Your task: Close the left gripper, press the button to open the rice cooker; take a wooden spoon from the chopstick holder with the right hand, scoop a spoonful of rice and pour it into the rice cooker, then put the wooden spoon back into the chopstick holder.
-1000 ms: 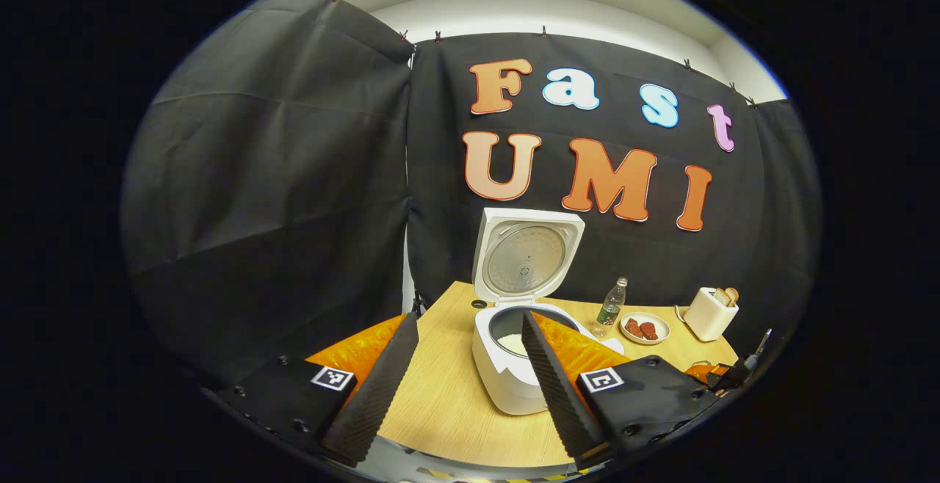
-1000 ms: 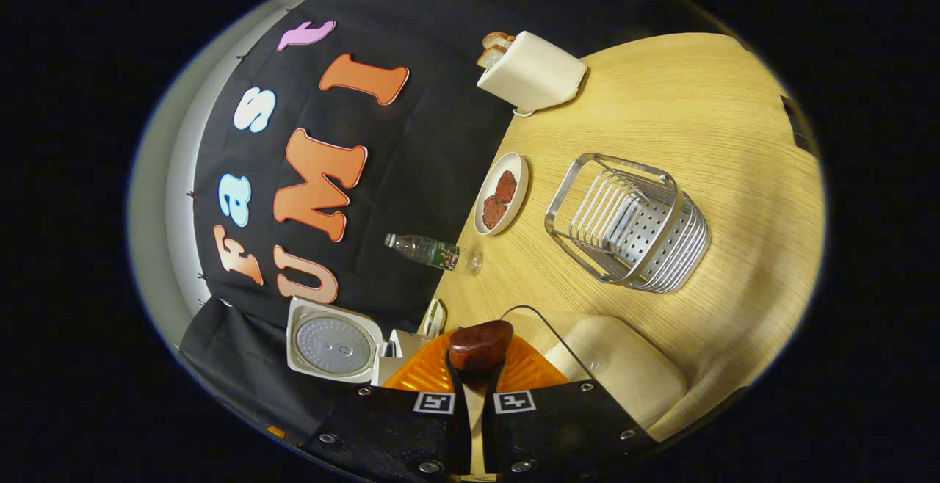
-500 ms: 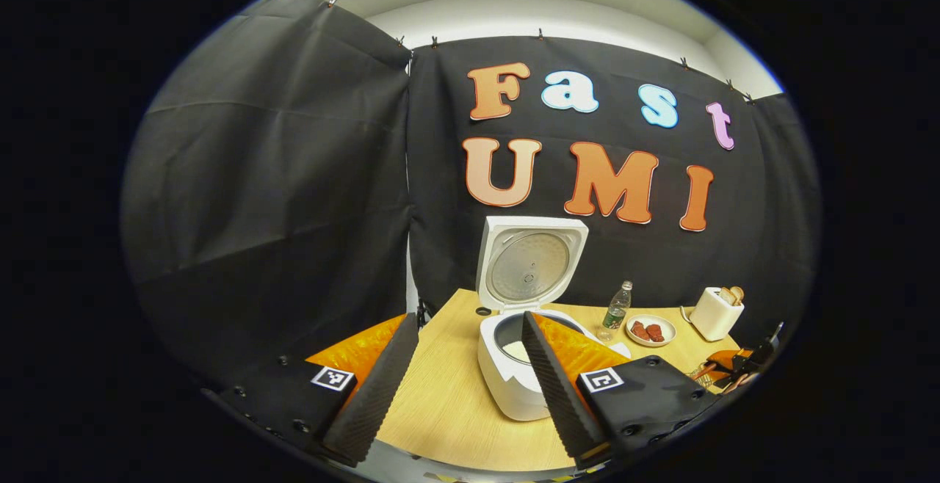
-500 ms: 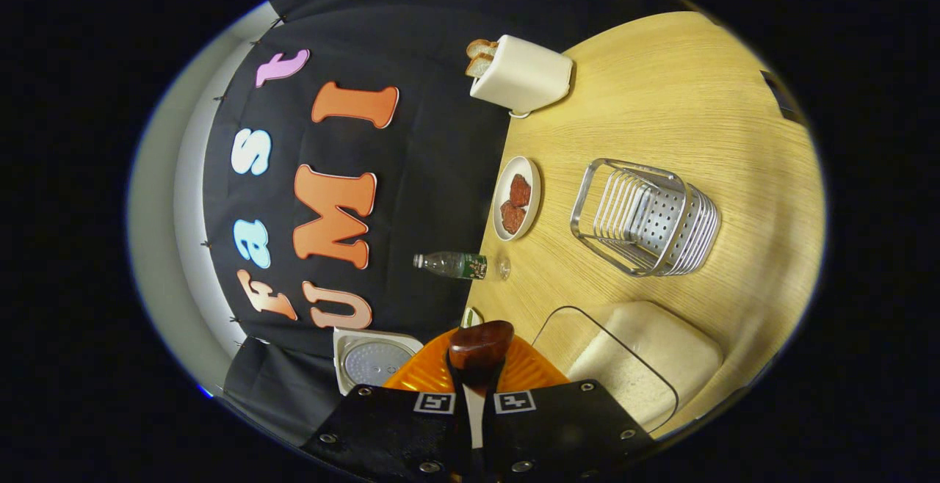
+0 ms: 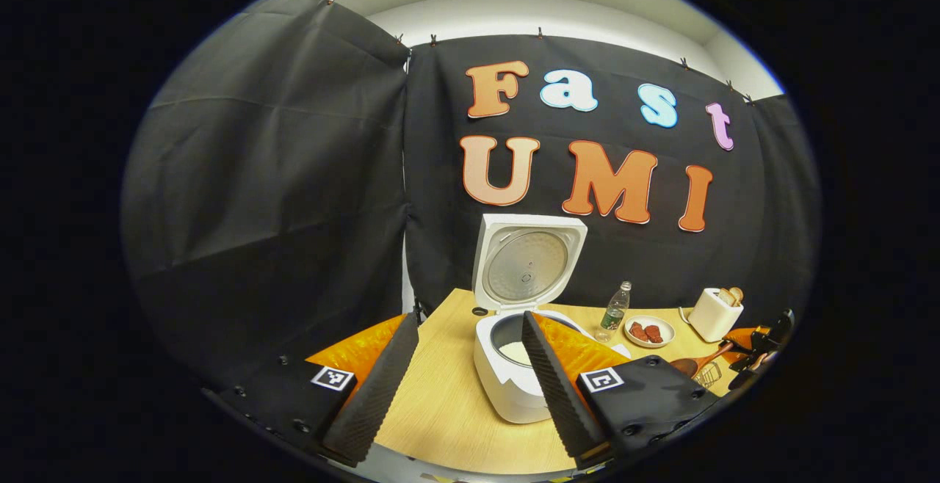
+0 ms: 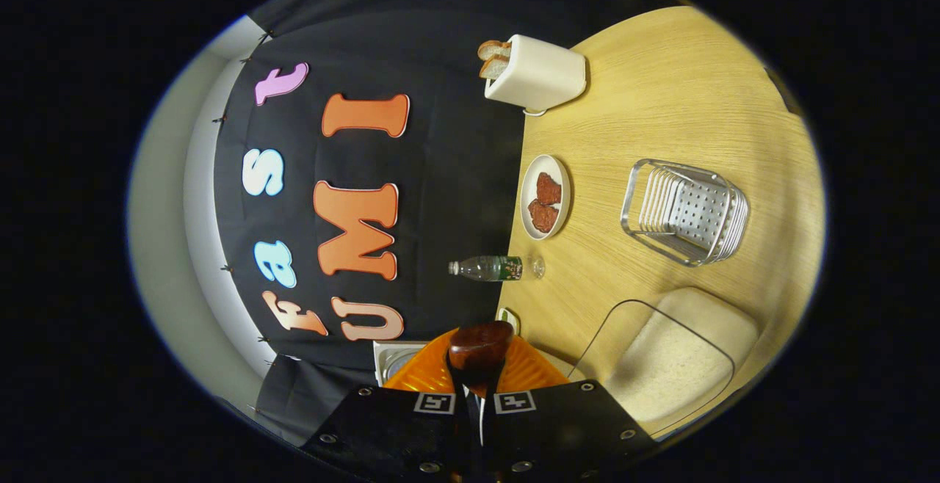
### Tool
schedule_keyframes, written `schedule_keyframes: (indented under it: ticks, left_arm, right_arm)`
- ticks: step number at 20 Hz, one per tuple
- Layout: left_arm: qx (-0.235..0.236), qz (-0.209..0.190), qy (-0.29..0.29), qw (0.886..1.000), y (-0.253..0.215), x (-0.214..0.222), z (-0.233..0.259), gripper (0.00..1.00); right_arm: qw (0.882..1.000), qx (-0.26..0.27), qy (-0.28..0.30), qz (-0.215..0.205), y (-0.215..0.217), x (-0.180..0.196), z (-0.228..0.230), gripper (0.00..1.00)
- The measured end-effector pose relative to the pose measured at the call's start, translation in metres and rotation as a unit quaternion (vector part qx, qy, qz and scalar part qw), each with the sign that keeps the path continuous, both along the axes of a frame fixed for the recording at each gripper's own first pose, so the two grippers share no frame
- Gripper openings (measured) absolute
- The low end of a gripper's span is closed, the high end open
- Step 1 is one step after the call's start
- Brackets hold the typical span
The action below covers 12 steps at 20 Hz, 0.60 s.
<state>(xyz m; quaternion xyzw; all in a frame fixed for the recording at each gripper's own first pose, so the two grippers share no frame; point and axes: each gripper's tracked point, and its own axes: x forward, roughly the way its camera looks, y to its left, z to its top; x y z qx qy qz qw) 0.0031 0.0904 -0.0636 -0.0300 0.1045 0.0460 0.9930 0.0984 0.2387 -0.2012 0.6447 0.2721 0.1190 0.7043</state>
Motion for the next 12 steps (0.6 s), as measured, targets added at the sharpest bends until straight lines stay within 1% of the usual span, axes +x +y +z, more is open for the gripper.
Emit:
schedule_keyframes:
  ticks: [4,6,7,9,10,11,12]
  left_arm:
    - [0.004,-0.007,-0.014,1.000,0.002,-0.002,0.004,1.00]
    - [0.008,-0.003,-0.015,1.000,0.006,-0.001,0.006,0.99]
    - [0.007,-0.002,-0.015,1.000,0.009,-0.002,0.007,0.96]
    - [0.002,-0.001,-0.014,1.000,0.011,-0.003,0.005,0.96]
    - [0.000,0.000,-0.013,1.000,0.012,-0.004,0.005,0.99]
    - [-0.001,0.002,-0.013,1.000,0.015,-0.005,0.004,0.96]
    - [0.000,0.003,-0.013,1.000,0.017,-0.007,0.005,0.98]
  right_arm:
    - [1.000,0.014,-0.019,0.006,0.017,0.012,0.035,0.05]
    - [0.999,0.017,-0.031,0.009,0.027,0.019,0.052,0.05]
    - [0.999,0.018,-0.036,0.009,0.032,0.022,0.060,0.05]
    - [0.999,0.020,-0.047,0.014,0.045,0.029,0.074,0.05]
    - [0.998,0.021,-0.053,0.017,0.054,0.032,0.082,0.05]
    - [0.998,0.021,-0.058,0.021,0.061,0.037,0.088,0.05]
    - [0.997,0.020,-0.066,0.025,0.070,0.041,0.096,0.05]
